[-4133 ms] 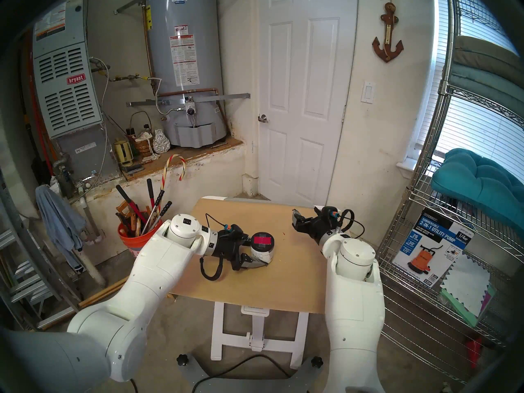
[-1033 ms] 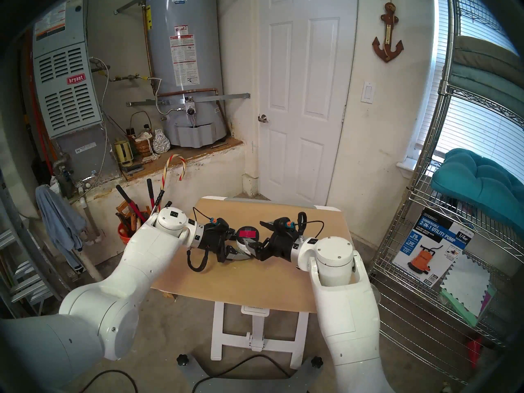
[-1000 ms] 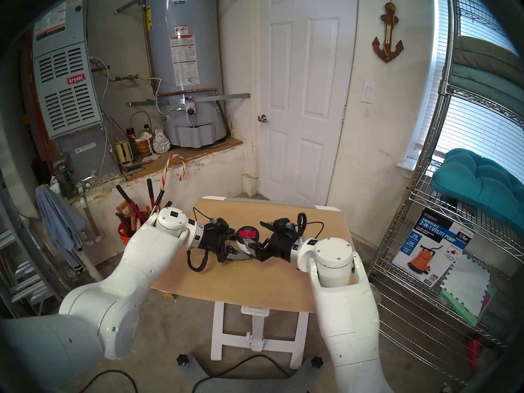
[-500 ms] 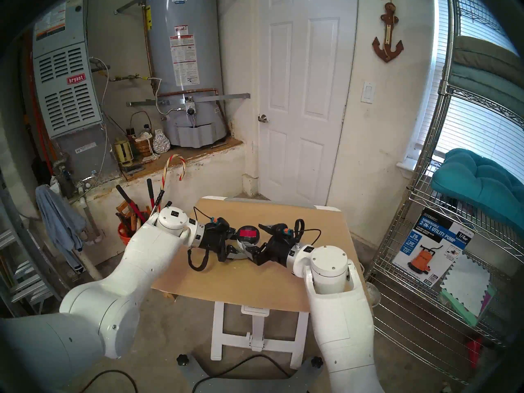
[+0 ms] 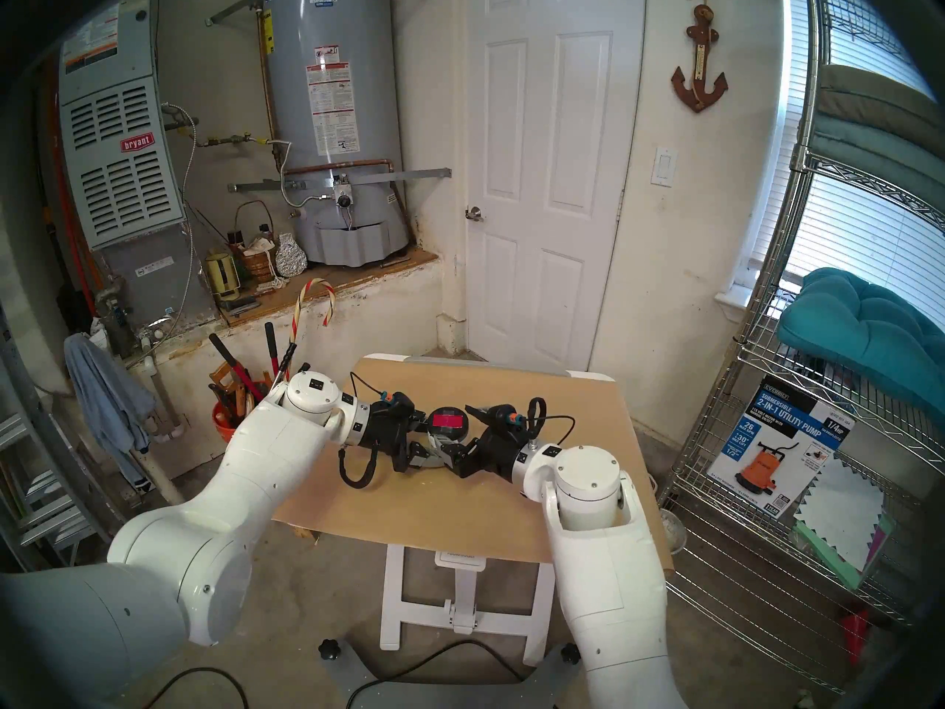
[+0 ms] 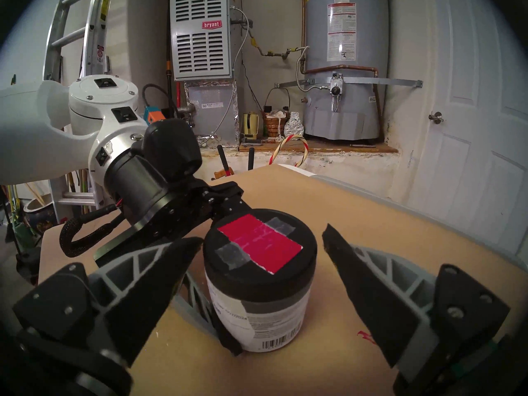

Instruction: Open paint jar

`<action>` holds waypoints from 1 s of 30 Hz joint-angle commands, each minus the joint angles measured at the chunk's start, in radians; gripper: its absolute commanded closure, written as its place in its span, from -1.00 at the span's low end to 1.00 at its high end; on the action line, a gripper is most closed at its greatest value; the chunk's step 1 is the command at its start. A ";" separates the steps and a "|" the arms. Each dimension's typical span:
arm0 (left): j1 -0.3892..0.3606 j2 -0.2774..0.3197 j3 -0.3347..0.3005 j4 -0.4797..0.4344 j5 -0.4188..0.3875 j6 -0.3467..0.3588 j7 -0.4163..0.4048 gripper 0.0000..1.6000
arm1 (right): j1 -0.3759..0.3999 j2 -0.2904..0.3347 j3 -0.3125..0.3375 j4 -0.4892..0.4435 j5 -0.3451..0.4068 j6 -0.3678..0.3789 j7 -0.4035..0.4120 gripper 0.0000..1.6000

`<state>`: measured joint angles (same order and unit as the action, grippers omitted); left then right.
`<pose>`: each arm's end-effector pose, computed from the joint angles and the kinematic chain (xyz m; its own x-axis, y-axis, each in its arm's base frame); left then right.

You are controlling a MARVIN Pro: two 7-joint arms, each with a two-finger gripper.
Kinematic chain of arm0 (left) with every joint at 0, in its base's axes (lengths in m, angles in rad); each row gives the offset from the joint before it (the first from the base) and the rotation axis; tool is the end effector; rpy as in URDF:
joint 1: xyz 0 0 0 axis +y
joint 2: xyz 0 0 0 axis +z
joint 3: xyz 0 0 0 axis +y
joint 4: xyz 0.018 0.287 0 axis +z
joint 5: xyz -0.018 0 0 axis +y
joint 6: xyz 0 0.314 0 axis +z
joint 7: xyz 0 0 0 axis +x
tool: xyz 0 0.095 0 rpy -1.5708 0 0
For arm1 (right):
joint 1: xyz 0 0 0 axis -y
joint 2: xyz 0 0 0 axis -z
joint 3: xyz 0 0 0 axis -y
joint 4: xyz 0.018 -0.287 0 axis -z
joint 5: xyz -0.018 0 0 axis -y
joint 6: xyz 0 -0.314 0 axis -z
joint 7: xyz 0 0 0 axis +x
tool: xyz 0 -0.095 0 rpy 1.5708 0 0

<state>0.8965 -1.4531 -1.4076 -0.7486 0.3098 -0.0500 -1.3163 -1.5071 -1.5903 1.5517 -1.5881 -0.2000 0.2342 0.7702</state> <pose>0.5139 -0.0545 -0.3260 0.0781 -0.4856 0.8707 -0.9849 -0.1732 -0.0083 0.4177 0.0757 -0.2997 0.1502 0.1786 0.9724 0.6911 -0.7223 0.0259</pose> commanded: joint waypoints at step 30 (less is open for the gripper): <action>-0.005 -0.003 -0.009 -0.009 -0.003 0.005 -0.004 1.00 | 0.006 -0.021 -0.046 0.020 0.064 -0.010 -0.092 -1.00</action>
<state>0.8991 -1.4549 -1.4156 -0.7475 0.3087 -0.0503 -1.3169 -1.5055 -1.6012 1.5157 -1.5553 -0.1510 0.2282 0.6877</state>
